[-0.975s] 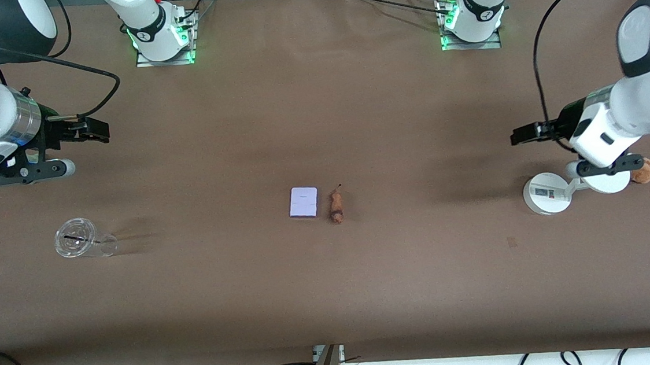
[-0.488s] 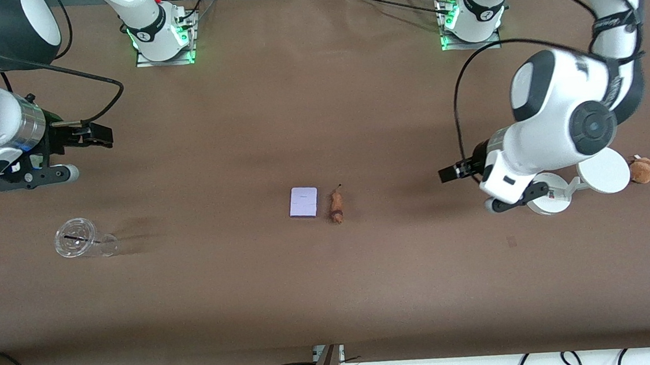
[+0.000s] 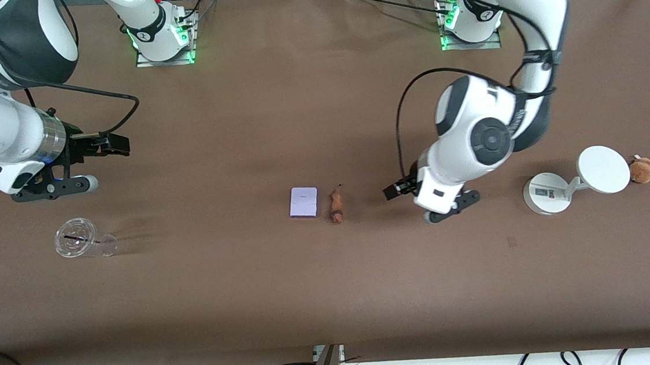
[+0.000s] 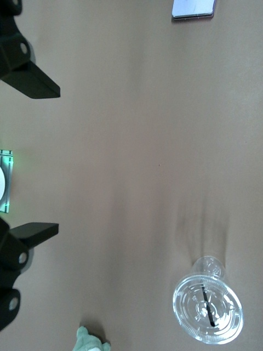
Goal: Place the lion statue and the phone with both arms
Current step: 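Grasp the lion with the left gripper while the right gripper approaches the phone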
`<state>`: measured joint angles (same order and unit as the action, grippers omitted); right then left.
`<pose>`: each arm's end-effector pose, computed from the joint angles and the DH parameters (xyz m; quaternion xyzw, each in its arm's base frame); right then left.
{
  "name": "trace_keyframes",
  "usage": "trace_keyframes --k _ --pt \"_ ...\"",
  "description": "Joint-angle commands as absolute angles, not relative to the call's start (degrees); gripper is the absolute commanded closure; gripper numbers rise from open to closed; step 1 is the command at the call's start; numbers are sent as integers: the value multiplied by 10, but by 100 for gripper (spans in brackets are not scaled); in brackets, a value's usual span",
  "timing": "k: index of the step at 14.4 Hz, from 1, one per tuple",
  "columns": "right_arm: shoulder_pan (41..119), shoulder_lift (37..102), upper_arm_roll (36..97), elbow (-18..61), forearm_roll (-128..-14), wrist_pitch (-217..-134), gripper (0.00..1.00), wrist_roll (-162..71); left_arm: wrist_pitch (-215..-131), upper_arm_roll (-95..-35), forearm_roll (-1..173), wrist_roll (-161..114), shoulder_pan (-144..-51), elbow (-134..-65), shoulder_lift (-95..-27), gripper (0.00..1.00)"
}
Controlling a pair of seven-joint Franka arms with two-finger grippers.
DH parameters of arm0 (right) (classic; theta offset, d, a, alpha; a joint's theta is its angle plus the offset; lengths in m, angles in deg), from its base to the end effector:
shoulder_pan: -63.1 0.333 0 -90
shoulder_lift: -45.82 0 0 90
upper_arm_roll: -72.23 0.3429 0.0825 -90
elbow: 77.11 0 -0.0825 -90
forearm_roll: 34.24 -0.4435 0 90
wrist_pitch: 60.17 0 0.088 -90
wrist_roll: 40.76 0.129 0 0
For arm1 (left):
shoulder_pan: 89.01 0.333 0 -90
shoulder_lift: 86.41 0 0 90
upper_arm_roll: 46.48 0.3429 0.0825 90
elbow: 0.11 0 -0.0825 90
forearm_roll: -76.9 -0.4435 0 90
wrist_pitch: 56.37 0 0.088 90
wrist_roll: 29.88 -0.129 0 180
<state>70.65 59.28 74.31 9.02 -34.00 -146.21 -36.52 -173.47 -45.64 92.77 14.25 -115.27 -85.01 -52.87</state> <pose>0.6575 0.1088 0.5088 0.9919 0.0468 -0.1173 0.0121 0.6894 -0.3521 0.3059 0.9675 0.2234 -0.0768 0.0905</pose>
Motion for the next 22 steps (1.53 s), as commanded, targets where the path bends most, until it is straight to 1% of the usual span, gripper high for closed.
trace_keyframes --k 1,3,7,9,10,11,12,14,16,20,21,22 --pt "707 603 744 81 -348 -1465 0 -356 -1762 -447 936 207 -1191 -783 -463 0" --pt "707 613 744 81 -348 -1475 0 -356 -1798 -446 934 222 -1218 -763 -429 0" --pt "707 624 744 82 -348 -1489 0 -356 -1807 -441 929 275 -1259 -725 -389 0" --pt "707 629 744 82 -349 -1497 0 -356 -1808 -441 928 279 -1262 -694 -363 0" --pt "707 632 744 81 -349 -1499 0 -356 -1808 -438 926 279 -1273 -673 -347 0" --pt "707 634 744 83 -349 -1505 0 -356 -1808 -422 908 278 -1292 -653 -334 0" --pt "707 640 744 83 -349 -1511 0 -355 -1808 -416 885 271 -1303 -645 -323 0" --pt "708 653 744 83 -350 -1530 0 -355 -1823 -417 840 236 -1307 -644 -311 0" --pt "712 670 744 83 -357 -1558 0 -355 -1825 -417 837 203 -1307 -649 -310 0" --pt "730 693 744 84 -357 -1588 0 -323 -1825 -417 837 149 -1306 -649 -300 0" --pt "736 697 744 84 -357 -1595 0 -322 -1825 -417 838 138 -1306 -649 -299 10" --pt "738 705 744 84 -357 -1603 0 -322 -1825 -417 837 137 -1306 -650 -299 24"
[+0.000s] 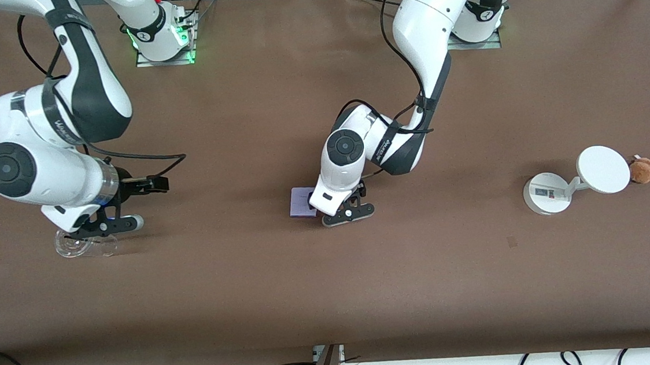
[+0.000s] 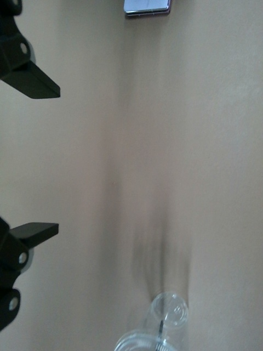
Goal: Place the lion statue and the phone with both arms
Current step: 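Grasp the lion with the left gripper while the right gripper approaches the phone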
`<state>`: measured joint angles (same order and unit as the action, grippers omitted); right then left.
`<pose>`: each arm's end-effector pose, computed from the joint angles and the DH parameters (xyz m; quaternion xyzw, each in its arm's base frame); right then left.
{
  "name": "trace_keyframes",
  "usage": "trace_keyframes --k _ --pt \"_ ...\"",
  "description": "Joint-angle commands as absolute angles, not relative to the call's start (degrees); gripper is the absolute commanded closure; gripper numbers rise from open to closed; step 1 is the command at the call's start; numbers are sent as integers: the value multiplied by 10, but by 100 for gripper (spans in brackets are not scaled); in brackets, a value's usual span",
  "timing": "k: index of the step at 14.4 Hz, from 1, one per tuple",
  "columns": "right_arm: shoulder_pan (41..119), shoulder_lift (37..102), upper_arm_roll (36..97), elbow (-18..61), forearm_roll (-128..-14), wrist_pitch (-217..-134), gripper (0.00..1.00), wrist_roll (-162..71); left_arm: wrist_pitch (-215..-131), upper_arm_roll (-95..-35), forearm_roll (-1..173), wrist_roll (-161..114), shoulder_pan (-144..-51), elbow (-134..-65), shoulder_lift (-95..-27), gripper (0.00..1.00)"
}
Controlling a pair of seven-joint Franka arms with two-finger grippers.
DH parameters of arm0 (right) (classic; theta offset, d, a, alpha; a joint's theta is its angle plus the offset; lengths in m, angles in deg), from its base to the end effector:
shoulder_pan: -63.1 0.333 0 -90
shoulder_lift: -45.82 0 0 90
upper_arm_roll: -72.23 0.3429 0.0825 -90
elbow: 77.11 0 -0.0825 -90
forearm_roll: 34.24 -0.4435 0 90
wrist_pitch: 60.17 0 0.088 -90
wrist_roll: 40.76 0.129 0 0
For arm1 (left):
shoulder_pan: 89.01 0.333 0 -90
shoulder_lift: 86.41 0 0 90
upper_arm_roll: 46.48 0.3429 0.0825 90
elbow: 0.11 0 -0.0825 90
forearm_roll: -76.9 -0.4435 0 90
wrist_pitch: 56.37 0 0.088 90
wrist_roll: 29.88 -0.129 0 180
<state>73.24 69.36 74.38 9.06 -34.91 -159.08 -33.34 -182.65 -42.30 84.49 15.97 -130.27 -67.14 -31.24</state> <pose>0.7041 0.1514 0.3995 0.9947 0.0400 -0.0949 0.0030 0.6598 -0.5283 0.1735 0.9943 0.0968 0.0108 0.0435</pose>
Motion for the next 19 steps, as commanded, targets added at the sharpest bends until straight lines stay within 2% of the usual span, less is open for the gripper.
trace_keyframes --k 1,2,4,5,6,7,12,15,19 --pt "743 712 744 84 -357 -1611 0 -322 -1825 -417 837 137 -1306 -650 -297 35" --pt "746 721 744 84 -357 -1616 0 -322 -1825 -417 838 135 -1306 -650 -296 51" --pt "751 730 744 84 -357 -1625 0 -322 -1825 -417 837 121 -1306 -649 -295 72" --pt "755 731 744 84 -357 -1627 0 -321 -1825 -417 838 116 -1305 -648 -295 79" --pt "759 736 744 84 -357 -1633 0 -321 -1825 -417 837 113 -1305 -649 -295 93" --pt "763 743 744 84 -357 -1643 0 -321 -1825 -417 837 113 -1305 -651 -295 100" --pt "806 765 744 85 -358 -1682 0 -248 -1813 -415 834 90 -1265 -650 -315 100" --pt "833 780 744 85 -358 -1708 0 -185 -1765 -416 834 22 -1232 -666 -352 100" --pt "882 802 744 84 -357 -1753 0 -94 -1736 -414 832 -1 -1189 -761 -445 100"
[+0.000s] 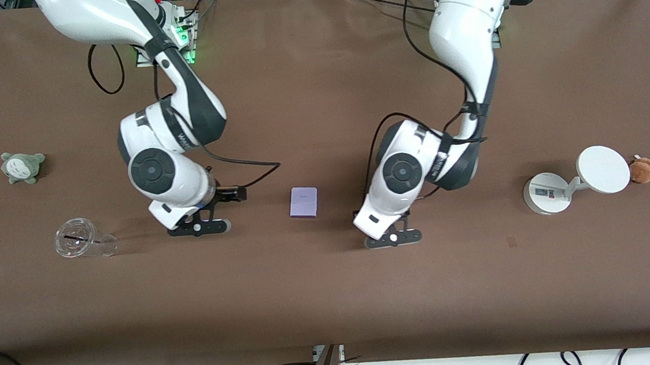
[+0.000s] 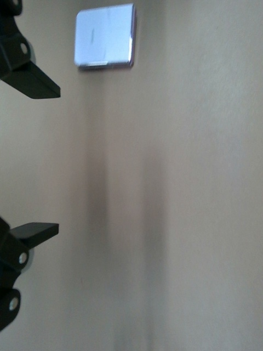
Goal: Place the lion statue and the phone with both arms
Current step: 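Carry the lion with the left gripper while the right gripper grasps the phone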
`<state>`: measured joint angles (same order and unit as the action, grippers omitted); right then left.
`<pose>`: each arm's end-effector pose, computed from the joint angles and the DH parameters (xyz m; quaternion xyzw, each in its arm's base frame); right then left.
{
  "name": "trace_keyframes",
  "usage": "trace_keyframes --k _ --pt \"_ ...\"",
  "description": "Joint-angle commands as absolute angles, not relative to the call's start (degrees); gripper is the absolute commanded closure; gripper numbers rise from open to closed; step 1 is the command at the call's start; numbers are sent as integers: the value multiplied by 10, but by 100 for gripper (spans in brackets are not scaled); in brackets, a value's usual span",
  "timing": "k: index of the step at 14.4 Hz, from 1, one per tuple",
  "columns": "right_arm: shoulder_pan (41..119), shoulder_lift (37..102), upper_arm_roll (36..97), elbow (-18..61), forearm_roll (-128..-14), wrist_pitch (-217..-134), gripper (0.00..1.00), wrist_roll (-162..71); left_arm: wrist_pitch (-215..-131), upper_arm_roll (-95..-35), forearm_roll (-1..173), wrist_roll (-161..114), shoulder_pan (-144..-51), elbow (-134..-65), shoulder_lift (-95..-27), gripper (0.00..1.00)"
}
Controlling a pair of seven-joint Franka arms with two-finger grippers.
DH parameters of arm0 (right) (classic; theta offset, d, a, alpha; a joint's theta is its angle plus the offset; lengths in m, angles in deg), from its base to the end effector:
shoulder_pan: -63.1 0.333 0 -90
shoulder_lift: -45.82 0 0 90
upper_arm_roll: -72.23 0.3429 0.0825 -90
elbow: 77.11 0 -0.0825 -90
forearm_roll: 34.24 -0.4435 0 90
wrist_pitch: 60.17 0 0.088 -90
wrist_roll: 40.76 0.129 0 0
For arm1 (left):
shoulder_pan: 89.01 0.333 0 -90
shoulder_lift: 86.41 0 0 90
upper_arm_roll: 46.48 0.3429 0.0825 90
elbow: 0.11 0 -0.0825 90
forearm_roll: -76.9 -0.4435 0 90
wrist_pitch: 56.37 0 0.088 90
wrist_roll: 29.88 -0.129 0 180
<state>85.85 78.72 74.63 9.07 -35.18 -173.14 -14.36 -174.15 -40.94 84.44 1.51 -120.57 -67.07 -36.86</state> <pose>0.6864 0.3191 0.2954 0.9983 -0.0172 -0.0560 0.0060 0.7401 -0.3963 0.2436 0.9979 0.0594 0.0008 0.0256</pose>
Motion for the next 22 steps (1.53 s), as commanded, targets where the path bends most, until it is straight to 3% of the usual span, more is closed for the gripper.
trace_keyframes --k 1,4,6,11,22 --pt "894 811 745 84 -358 -1765 0 -84 -1743 -414 831 -11 -1180 -801 -470 100" --pt "922 834 744 83 -364 -1808 0 -33 -1863 -414 817 -88 -1135 -987 -563 100" --pt "952 857 744 81 -364 -1836 0 -1 -1895 -414 817 -120 -1103 -1053 -591 100" --pt "993 895 744 81 -361 -1910 0 76 -1895 -415 810 -173 -1040 -1106 -630 100" --pt "998 934 742 80 -354 -1997 0 73 -2016 -411 742 -222 -967 -1140 -581 100"
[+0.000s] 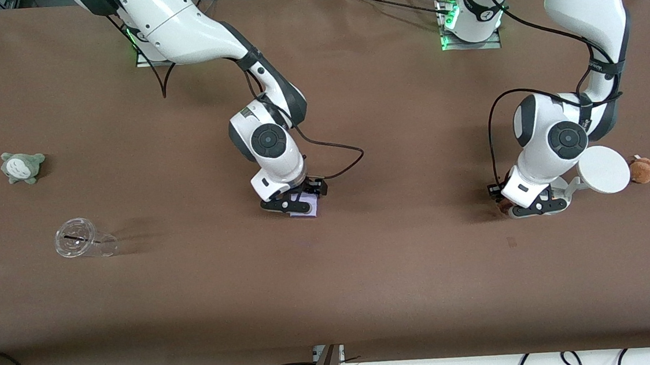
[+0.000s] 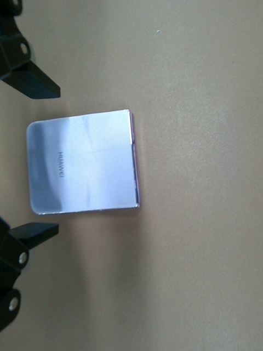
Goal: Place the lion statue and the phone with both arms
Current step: 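Carry the lion with the left gripper while the right gripper grasps the phone, then release the lion with the left gripper while the right gripper lifts the phone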
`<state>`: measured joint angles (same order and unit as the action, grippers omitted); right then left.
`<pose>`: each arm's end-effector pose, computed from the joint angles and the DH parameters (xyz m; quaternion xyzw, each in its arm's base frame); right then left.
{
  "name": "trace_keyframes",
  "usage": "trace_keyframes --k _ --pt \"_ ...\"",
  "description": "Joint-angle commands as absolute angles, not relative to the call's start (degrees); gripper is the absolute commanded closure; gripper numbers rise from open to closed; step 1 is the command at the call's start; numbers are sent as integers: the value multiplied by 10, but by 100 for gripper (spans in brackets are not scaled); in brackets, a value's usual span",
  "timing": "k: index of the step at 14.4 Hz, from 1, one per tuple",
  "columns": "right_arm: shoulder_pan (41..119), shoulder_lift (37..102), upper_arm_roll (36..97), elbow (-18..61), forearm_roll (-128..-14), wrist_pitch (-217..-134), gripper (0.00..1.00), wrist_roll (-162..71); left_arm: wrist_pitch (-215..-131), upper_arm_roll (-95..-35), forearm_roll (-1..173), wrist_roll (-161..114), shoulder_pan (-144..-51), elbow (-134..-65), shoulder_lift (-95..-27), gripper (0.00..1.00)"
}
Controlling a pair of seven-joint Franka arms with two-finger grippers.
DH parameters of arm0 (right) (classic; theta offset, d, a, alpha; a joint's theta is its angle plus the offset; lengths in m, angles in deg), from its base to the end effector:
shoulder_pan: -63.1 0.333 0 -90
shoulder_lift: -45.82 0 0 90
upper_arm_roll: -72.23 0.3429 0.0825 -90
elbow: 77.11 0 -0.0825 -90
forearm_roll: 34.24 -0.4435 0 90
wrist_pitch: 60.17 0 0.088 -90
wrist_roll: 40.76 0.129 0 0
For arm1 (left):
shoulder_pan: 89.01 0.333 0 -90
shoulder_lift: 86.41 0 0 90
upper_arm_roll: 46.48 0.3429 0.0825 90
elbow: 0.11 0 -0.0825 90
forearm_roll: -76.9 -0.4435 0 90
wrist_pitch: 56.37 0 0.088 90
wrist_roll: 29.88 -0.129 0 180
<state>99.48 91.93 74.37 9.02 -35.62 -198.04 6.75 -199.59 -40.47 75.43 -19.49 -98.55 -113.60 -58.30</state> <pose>0.6192 0.4881 0.1548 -0.9942 0.0931 -0.0213 0.0495 0.6652 -0.0413 0.1755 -0.9984 -0.0431 -0.0190 0.0303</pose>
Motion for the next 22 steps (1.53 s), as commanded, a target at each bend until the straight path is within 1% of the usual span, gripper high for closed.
trace_keyframes --k 1,5,11,12,13,14,15,19,20,22 --pt "998 937 741 80 -354 -2003 0 73 -2029 -411 743 -236 -959 -1140 -577 100" --pt "998 947 741 80 -339 -2014 0 73 -2037 -413 749 -246 -951 -1141 -567 100" --pt "998 955 740 80 -338 -2018 0 74 -2037 -438 751 -246 -950 -1139 -569 100" --pt "998 955 740 80 -339 -2018 8 74 -2037 -443 751 -246 -950 -1138 -569 100" --pt "997 955 740 80 -339 -2018 36 73 -2038 -450 750 -247 -949 -1138 -569 100" --pt "997 955 740 80 -339 -2018 51 72 -2039 -450 751 -247 -949 -1139 -569 100" --pt "997 955 740 79 -339 -2018 59 70 -2039 -451 750 -247 -949 -1139 -569 100" --pt "975 930 737 77 -341 -2000 59 46 -2040 -451 751 -251 -948 -1139 -567 100" --pt "964 921 738 77 -341 -1985 59 29 -2040 -451 751 -257 -946 -1139 -566 82" --pt "936 904 737 76 -343 -1934 59 -30 -2040 -451 751 -259 -944 -1139 -565 0"
